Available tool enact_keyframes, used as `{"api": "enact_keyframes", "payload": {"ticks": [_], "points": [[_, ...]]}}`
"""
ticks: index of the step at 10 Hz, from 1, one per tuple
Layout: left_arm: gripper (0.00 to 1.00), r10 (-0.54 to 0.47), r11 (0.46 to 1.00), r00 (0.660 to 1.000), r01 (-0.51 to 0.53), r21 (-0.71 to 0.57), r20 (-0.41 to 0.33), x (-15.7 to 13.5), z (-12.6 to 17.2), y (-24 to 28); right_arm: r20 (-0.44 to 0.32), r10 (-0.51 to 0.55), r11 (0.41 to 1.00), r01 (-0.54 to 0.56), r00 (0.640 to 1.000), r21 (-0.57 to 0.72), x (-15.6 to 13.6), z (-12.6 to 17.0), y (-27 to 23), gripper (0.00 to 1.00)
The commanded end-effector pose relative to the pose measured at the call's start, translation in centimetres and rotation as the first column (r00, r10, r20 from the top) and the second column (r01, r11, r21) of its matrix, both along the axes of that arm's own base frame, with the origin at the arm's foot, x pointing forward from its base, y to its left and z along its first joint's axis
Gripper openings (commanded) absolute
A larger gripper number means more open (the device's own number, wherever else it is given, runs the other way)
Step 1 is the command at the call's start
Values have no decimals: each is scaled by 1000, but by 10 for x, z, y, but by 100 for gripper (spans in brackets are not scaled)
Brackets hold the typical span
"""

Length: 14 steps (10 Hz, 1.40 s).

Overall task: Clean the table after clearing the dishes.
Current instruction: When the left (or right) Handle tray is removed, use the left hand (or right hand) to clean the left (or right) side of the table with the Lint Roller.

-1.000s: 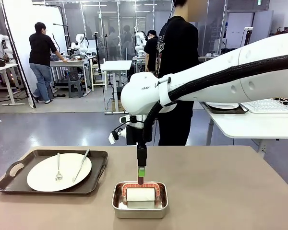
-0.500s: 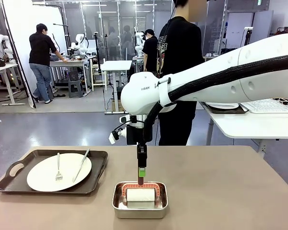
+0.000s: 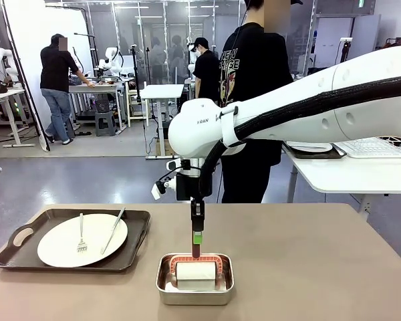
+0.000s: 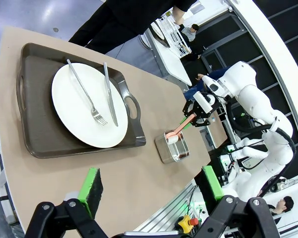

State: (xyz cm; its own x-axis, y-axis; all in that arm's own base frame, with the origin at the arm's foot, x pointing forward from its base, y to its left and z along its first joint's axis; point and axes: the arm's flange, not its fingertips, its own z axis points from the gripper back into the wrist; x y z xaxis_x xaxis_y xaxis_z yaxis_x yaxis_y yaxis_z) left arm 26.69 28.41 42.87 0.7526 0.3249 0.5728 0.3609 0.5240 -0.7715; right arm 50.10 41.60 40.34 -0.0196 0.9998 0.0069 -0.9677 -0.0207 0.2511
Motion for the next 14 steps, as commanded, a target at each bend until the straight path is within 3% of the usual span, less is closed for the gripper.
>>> {"api": "enact_keyframes", "payload": {"ticks": [1,12,13,14], "points": [[100,0,1000,1000,0,-12,7,-2,1,1,4,-20,1000,20,1000,0,1,7,3,0],[100,0,1000,1000,0,-12,7,-2,1,1,-1,1,1000,-1,1000,0,1,4,0,0],[100,0,1000,1000,0,-12,7,-2,1,1,-8,-1,1000,1,1000,0,1,2,0,21],[100,0,1000,1000,0,-12,7,-2,1,1,-5,-33,999,33,999,-26,-3,23,-6,21]]}}
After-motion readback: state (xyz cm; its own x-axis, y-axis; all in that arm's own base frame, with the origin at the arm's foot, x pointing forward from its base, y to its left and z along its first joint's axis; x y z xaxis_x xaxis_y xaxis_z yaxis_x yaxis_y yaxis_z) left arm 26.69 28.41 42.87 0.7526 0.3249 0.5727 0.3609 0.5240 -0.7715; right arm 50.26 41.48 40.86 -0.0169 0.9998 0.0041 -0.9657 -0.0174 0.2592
